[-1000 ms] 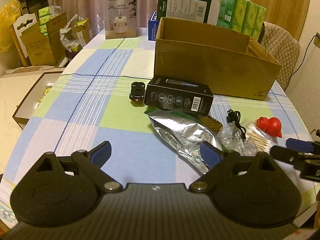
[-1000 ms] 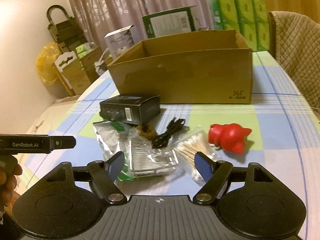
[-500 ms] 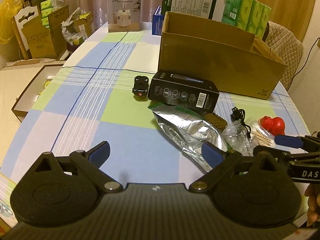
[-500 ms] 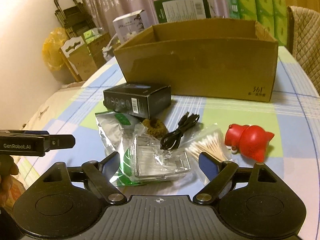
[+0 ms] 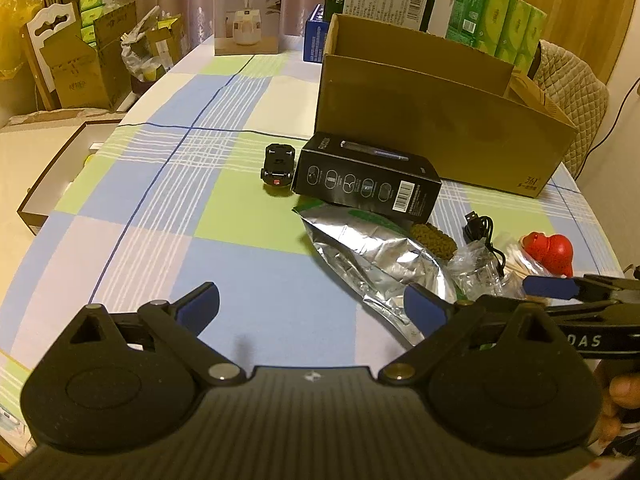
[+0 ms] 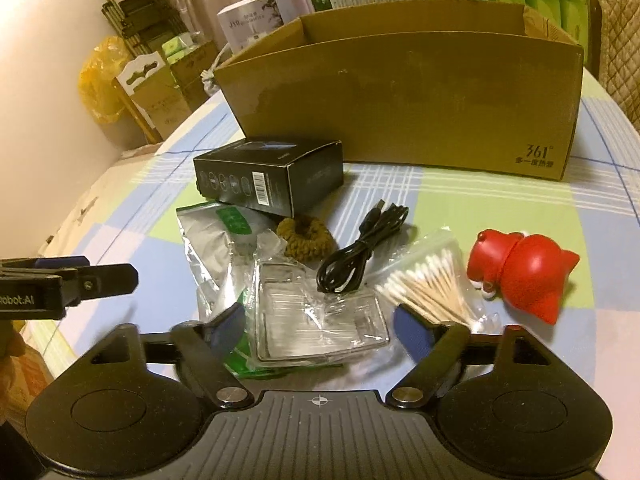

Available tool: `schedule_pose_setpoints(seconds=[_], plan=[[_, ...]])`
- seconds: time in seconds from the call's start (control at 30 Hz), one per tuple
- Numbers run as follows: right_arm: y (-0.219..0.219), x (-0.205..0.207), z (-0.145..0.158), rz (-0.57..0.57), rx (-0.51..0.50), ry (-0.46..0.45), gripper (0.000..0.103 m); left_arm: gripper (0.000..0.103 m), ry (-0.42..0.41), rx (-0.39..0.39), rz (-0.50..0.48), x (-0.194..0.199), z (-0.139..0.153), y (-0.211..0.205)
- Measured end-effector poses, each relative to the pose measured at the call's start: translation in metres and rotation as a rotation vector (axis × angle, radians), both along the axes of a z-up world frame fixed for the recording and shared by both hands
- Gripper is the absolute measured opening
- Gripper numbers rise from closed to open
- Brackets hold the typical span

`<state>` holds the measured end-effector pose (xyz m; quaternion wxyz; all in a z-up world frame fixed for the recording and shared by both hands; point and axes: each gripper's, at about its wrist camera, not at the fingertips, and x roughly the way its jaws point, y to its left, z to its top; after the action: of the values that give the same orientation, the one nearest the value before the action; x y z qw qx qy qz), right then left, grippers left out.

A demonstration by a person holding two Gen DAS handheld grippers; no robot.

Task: Organize objects
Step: 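Withdraw both grippers from the box back toward the remaining items, then grasp the silver foil tea bag with left gripper while right grasps wrapped tray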

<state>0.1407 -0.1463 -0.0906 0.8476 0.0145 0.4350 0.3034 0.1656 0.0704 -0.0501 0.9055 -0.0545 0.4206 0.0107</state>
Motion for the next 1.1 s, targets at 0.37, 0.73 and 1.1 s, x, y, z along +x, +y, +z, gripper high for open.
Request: schedule_pose_setpoints(seconds=[0.37,0.73,1.1], plan=[[0.016,-0.021,0.0,0.13,-0.028,0.009,0.066,0.097,0.004,-0.001,0.011,0.0,-0.001,0.003],[-0.009,-0.032,0.018,0.031,-0.061,-0.101,0.066,0.097,0.03,-0.015,0.004,0.004,-0.004,0.005],[-0.018,-0.018,0.022,-0.088,-0.091,-0.136,0.066,0.093,0.118,-0.002,-0.146,0.049,-0.02,-0.014]])
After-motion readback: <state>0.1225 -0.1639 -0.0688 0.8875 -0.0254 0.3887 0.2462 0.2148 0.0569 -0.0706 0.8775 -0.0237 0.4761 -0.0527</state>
